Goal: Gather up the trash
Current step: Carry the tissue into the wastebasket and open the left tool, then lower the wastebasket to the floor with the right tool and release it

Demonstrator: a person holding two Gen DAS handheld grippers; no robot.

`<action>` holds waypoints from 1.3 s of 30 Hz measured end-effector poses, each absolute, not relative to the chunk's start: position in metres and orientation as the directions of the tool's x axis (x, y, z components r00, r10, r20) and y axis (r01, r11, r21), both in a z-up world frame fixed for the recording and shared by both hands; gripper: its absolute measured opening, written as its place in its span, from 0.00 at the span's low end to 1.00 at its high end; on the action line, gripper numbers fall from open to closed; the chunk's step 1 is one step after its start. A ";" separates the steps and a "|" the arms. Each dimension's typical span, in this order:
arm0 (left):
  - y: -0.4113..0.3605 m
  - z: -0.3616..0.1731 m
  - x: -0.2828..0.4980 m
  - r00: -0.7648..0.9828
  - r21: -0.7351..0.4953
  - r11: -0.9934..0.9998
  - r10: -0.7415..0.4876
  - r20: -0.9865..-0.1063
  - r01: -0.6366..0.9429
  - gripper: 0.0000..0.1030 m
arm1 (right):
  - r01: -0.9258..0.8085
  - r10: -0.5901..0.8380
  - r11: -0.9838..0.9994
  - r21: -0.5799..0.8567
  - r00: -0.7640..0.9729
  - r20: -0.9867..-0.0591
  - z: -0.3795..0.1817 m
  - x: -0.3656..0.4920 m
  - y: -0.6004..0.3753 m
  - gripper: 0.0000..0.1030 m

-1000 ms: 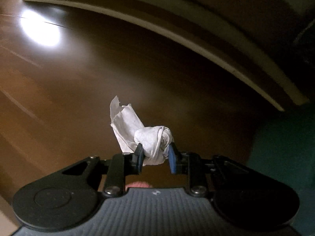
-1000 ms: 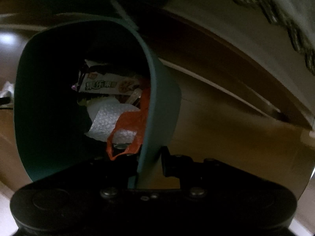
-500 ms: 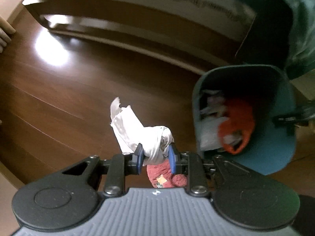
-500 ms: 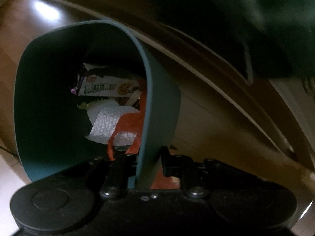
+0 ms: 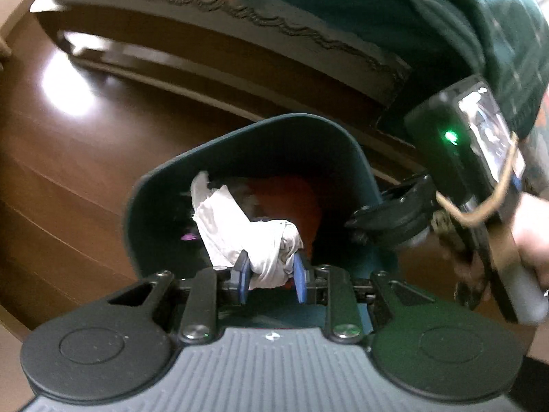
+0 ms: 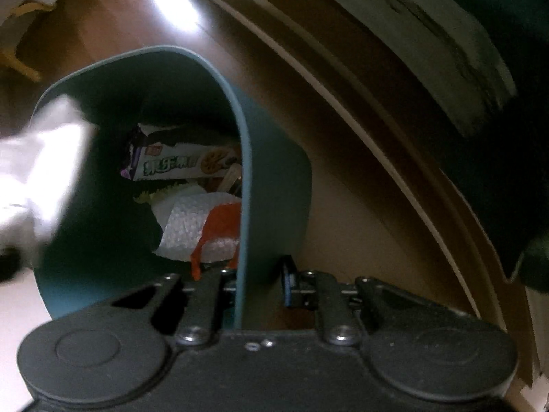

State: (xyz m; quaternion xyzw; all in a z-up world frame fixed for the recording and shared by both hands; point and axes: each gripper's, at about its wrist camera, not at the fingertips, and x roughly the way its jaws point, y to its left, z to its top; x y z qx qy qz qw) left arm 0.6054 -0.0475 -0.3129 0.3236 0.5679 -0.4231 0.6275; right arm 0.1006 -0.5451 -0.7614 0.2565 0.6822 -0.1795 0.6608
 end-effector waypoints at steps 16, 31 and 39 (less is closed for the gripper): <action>-0.027 -0.439 0.712 -0.084 -0.070 0.698 -0.014 -0.996 0.713 0.29 | 0.426 0.133 0.896 0.121 0.002 -0.991 -0.772 0.119 -0.544 0.14; 0.003 -0.448 0.749 -0.010 -0.039 0.859 -0.040 -0.999 0.510 0.73 | 0.277 0.124 0.954 0.113 -0.025 -0.992 -0.811 0.142 -0.542 0.15; 0.062 -0.404 0.728 0.081 -0.096 0.925 -0.135 -0.988 0.369 0.80 | 0.269 0.142 0.954 0.132 -0.019 -0.990 -0.800 0.143 -0.540 0.16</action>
